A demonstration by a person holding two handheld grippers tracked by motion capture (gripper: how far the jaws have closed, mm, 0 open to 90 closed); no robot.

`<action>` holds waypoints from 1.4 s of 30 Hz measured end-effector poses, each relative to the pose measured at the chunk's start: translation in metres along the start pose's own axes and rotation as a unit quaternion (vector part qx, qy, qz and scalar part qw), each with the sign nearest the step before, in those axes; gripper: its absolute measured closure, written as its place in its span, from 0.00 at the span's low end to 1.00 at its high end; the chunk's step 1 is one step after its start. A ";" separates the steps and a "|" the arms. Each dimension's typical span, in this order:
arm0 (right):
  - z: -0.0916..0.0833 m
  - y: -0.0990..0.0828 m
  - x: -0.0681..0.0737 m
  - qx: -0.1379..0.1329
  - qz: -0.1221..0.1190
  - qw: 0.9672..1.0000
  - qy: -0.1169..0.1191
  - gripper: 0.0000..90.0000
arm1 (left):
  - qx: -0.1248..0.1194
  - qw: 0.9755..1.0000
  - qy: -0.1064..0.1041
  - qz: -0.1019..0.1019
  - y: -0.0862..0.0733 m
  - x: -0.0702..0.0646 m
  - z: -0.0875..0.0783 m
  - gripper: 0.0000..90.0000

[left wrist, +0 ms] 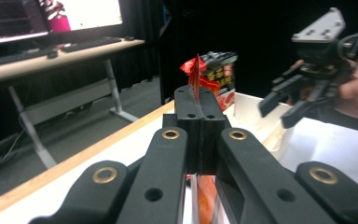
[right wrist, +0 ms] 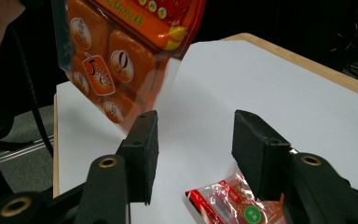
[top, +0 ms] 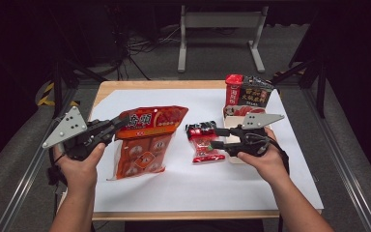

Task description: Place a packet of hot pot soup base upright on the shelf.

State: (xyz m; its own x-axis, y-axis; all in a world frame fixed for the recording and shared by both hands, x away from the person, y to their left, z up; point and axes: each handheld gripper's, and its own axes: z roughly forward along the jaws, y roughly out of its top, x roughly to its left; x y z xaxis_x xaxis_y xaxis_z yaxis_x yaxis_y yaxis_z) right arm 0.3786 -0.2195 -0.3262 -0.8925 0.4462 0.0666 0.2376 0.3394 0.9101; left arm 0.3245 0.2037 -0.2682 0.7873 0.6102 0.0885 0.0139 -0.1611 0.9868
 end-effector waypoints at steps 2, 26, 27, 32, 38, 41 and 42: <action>0.001 0.001 0.000 -0.003 -0.002 1.000 0.001 0.56 | -0.001 1.000 -0.005 0.006 0.002 -0.004 0.001 1.00; 0.028 0.006 0.011 -0.040 -0.013 0.999 0.031 0.35 | -0.027 0.998 -0.051 0.027 0.023 -0.028 0.013 1.00; 0.030 0.006 0.012 -0.040 -0.015 0.999 0.033 0.35 | -0.028 0.998 -0.052 0.030 0.025 -0.031 0.015 1.00; 0.037 0.003 0.015 -0.038 -0.014 0.998 0.041 0.34 | -0.032 0.997 -0.061 0.029 0.025 -0.033 0.018 1.00; 0.049 0.000 0.022 -0.041 -0.023 0.997 0.059 0.30 | -0.038 0.996 -0.072 0.027 0.026 -0.038 0.023 1.00; 0.054 -0.001 0.026 -0.042 -0.028 0.997 0.066 0.29 | -0.038 0.996 -0.077 0.028 0.026 -0.040 0.024 1.00; 0.056 -0.002 0.027 -0.043 -0.029 0.996 0.068 0.29 | -0.038 0.995 -0.082 0.029 0.026 -0.041 0.025 1.00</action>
State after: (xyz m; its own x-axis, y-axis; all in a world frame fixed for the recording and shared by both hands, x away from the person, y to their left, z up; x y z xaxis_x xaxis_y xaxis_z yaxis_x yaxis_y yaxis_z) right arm 0.3755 -0.1617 -0.3490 -0.9488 0.3098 0.0614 0.1550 0.2874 0.9452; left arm 0.3082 0.1556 -0.2493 0.8755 0.4658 0.1289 -0.0768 -0.1292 0.9886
